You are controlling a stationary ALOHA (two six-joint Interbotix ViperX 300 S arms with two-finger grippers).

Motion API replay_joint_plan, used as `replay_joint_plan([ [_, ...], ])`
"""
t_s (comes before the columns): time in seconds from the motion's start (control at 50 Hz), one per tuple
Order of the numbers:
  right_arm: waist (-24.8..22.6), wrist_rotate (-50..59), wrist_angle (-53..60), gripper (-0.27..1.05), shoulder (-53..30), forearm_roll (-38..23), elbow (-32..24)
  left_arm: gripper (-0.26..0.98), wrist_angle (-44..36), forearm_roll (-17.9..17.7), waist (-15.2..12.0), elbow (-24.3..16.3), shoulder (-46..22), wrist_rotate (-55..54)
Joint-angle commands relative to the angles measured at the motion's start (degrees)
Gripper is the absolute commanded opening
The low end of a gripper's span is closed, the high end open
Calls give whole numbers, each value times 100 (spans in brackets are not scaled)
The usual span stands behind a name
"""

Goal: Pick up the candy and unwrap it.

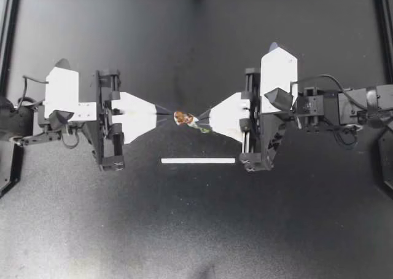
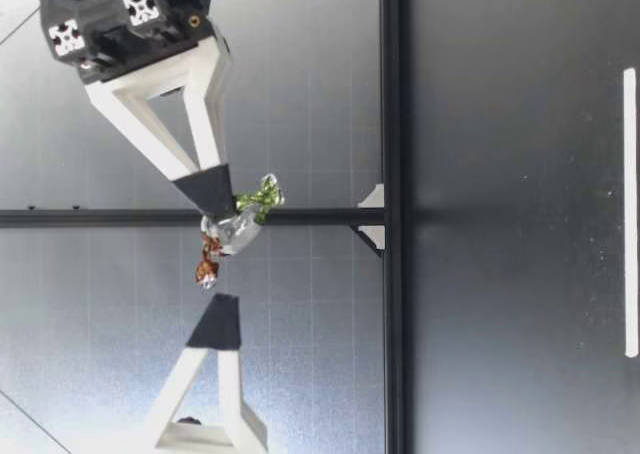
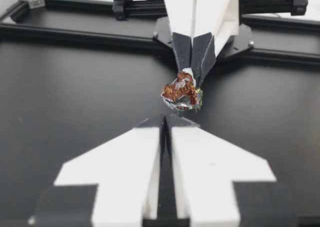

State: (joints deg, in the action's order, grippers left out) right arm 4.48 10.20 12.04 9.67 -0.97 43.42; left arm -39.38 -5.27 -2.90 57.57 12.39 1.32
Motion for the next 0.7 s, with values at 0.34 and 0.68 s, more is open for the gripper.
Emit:
replay_joint_plan([
  [0.34, 53, -360, 1134, 46, 404, -9, 448, -4, -62, 53, 18, -79, 264, 35],
  [0.68, 53, -1389, 2074, 50, 483, 0, 809, -4, -62, 202, 18, -97, 378, 62],
])
